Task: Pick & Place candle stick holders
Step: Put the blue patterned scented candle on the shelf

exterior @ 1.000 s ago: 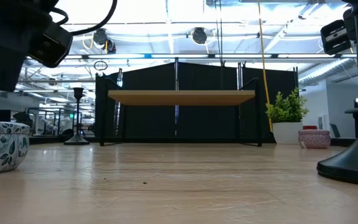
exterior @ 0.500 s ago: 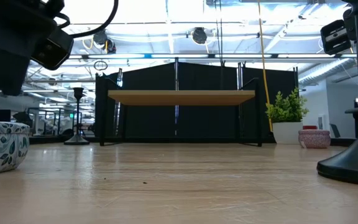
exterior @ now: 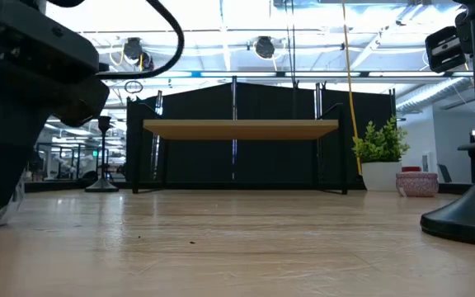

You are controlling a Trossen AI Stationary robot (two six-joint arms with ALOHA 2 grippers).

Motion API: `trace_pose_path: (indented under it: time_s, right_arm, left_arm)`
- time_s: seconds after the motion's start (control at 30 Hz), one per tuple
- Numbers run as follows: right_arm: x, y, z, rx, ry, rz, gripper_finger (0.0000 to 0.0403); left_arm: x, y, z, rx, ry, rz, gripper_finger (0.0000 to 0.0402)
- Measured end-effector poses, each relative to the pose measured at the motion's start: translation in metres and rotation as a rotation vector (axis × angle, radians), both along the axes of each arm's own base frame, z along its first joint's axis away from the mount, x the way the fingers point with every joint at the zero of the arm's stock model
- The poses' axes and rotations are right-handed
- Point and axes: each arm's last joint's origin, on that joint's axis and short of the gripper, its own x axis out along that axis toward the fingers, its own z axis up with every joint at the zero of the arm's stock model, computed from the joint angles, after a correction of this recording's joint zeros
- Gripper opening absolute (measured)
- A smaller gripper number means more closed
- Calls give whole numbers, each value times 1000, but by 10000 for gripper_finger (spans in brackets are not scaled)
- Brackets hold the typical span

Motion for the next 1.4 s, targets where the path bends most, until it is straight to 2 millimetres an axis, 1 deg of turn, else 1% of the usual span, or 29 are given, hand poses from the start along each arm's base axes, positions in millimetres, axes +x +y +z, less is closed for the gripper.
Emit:
trace_pose_path:
  time_s: [0.1, 0.27, 0.63, 0.87, 0.97, 1.17, 1.33, 1.4]
  right_arm:
    - [0, 0, 0, 0, 0, 1, 151]
    - [0, 0, 0, 0, 0, 0, 151]
    - [0, 0, 0, 0, 0, 1, 151]
    - [0, 0, 0, 0, 0, 1, 151]
    - [0, 0, 0, 0, 0, 1, 151]
    - [0, 0, 0, 0, 0, 1, 151]
    - [0, 0, 0, 0, 0, 1, 151]
    - [0, 0, 0, 0, 0, 1, 151]
  left_arm:
    - [1, 0, 0, 43, 54, 3, 374]
    - [-7, 2, -1, 125, 142, -2, 374]
    - [-14, -5, -2, 200, 108, -50, 374]
    - [-16, -8, -2, 212, 103, -62, 374]
    - [-16, -8, -2, 213, 106, -61, 360]
    - [-16, -8, -2, 216, 104, -60, 298]
    - [-16, -8, -2, 216, 103, -60, 297]
    - [-16, -8, -2, 216, 103, -59, 308]
